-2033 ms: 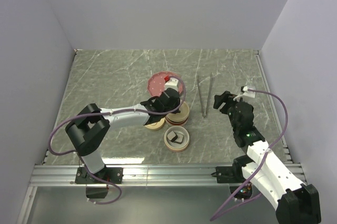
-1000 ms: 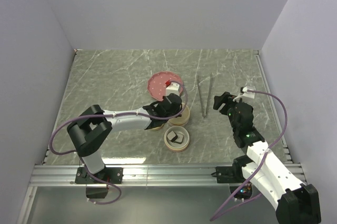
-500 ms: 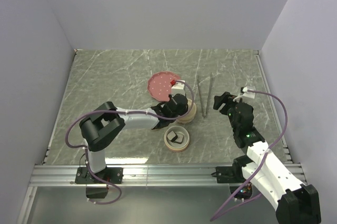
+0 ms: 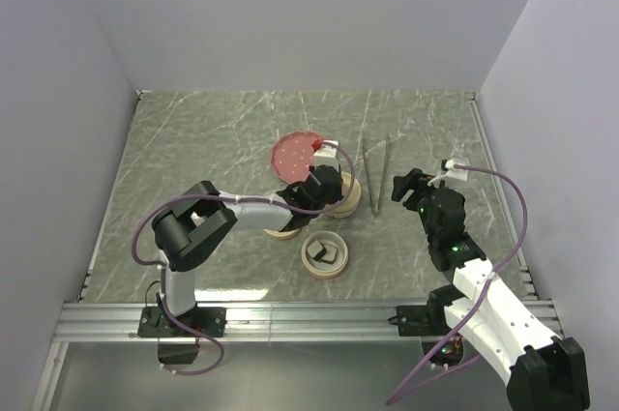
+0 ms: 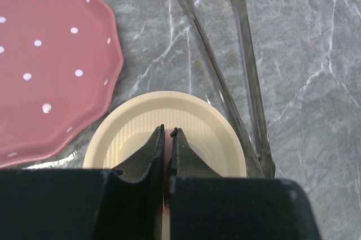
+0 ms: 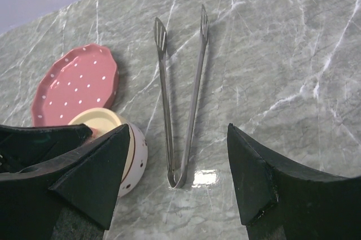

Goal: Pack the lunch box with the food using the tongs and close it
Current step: Put the lid back on the lunch box, then pick up the lid of the lunch box with the left arm

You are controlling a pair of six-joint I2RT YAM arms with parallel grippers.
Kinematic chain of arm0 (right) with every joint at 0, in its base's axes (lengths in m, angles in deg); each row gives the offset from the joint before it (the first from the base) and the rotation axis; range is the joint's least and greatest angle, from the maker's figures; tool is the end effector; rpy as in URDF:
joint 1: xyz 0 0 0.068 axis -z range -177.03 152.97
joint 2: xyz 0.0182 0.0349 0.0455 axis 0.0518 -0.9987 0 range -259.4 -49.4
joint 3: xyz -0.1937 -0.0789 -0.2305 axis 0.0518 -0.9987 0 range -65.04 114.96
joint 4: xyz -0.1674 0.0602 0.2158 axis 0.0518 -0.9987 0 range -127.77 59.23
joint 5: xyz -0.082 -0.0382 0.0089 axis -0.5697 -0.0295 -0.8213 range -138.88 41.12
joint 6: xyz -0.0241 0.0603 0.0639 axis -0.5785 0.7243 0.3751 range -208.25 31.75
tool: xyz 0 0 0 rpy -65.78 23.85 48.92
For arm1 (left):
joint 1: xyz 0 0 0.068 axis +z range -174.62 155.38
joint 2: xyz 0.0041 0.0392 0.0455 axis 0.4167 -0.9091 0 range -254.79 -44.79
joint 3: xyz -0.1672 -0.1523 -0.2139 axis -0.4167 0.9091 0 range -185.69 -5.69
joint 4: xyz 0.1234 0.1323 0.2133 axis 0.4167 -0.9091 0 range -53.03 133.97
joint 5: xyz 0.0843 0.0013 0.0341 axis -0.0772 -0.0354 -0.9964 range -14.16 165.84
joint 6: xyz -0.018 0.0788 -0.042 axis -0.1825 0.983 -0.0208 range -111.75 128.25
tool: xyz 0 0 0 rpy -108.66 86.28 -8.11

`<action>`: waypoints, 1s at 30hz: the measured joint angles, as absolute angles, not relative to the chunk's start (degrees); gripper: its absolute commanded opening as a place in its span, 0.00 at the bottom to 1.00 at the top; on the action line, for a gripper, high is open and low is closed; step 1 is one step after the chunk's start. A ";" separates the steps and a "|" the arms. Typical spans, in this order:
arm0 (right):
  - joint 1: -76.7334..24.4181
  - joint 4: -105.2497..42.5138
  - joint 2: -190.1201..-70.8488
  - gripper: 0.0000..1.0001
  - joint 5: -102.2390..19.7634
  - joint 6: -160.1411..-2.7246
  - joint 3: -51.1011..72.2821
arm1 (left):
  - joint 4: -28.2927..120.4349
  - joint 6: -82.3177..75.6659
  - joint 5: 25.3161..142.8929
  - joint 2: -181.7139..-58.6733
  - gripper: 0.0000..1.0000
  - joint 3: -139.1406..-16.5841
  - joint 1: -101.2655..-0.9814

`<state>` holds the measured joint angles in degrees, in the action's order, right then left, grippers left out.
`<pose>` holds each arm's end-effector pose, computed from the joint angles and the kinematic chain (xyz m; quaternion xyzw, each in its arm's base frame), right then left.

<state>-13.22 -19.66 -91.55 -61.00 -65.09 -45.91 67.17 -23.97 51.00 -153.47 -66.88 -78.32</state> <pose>0.2085 0.0427 0.2374 0.1133 0.7668 0.1336 0.6175 0.3090 -0.3626 0.1860 0.0382 0.8278 -0.2288 0.5109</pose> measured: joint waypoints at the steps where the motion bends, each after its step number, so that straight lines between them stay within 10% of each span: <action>1: -13.22 -19.64 -91.66 0.77 -61.00 -65.09 -45.91 | 67.23 -23.76 51.09 -153.71 0.00 -67.12 -78.14; 5: -13.22 -19.64 -91.90 0.77 -61.00 -65.09 -45.91 | 67.26 -22.62 51.51 -154.17 0.04 -67.82 -77.62; 15: -13.22 -19.64 -92.14 0.77 -61.02 -65.09 -45.91 | 63.63 -19.93 49.74 -154.45 0.61 -69.44 -76.94; 30: -13.22 -19.64 -92.49 0.77 -61.02 -65.09 -45.91 | 66.78 -19.34 50.57 -152.73 0.67 -66.09 -77.09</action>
